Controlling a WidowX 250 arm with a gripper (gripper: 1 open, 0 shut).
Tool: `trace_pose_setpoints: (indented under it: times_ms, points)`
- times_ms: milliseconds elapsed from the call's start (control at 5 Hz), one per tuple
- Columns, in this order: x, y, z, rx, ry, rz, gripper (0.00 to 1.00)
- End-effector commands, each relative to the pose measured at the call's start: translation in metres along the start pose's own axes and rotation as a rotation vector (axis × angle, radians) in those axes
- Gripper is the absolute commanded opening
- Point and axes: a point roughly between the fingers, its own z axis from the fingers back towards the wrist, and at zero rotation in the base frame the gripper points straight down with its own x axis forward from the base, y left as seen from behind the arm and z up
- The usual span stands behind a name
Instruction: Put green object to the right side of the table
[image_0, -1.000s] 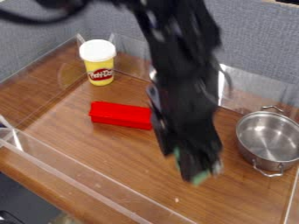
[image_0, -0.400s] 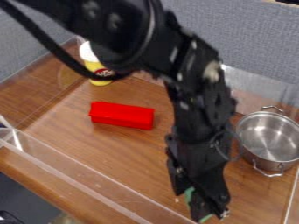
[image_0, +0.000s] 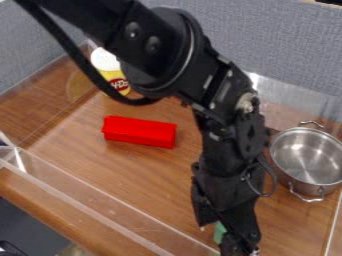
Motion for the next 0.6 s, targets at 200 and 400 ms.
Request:
trace_pose_setpoints:
  times_ms: [200, 400]
  points:
    - [0.012, 0.004, 0.039, 0.057, -0.090, 0.011, 1.00]
    - [0.016, 0.009, 0.073, 0.089, -0.142, 0.034, 1.00]
